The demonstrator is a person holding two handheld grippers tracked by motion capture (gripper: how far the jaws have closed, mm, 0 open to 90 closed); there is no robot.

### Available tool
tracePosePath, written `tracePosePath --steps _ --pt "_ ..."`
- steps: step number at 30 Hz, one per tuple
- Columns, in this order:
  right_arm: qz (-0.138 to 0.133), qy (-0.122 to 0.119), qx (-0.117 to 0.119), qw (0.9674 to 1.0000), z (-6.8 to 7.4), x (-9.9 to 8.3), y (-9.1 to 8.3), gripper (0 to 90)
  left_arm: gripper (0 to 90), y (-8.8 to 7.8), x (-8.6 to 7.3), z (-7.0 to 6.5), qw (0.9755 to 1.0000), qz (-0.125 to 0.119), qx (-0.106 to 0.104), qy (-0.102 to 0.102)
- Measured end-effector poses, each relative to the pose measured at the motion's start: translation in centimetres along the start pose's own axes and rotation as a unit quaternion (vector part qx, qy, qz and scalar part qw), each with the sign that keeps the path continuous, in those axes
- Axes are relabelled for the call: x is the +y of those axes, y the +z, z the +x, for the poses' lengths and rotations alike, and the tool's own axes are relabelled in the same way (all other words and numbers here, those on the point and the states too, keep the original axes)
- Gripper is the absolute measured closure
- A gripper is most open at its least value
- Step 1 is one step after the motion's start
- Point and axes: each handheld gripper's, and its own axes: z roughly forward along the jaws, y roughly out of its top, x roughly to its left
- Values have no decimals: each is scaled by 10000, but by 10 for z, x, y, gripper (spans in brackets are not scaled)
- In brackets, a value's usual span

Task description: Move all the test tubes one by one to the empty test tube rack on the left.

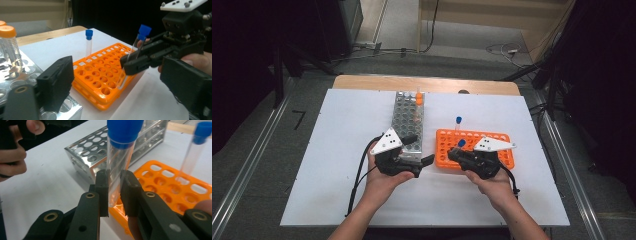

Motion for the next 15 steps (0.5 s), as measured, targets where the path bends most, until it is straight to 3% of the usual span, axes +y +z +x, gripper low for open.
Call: tracePosePath --steps 2,15 --pt "40 -32 49 10000 4 0 2 751 182 1 1 -2 10000 38 23 -8" --pt "175 -238 367 9989 28 2 12 751 512 7 2 -13 9983 116 -539 206"
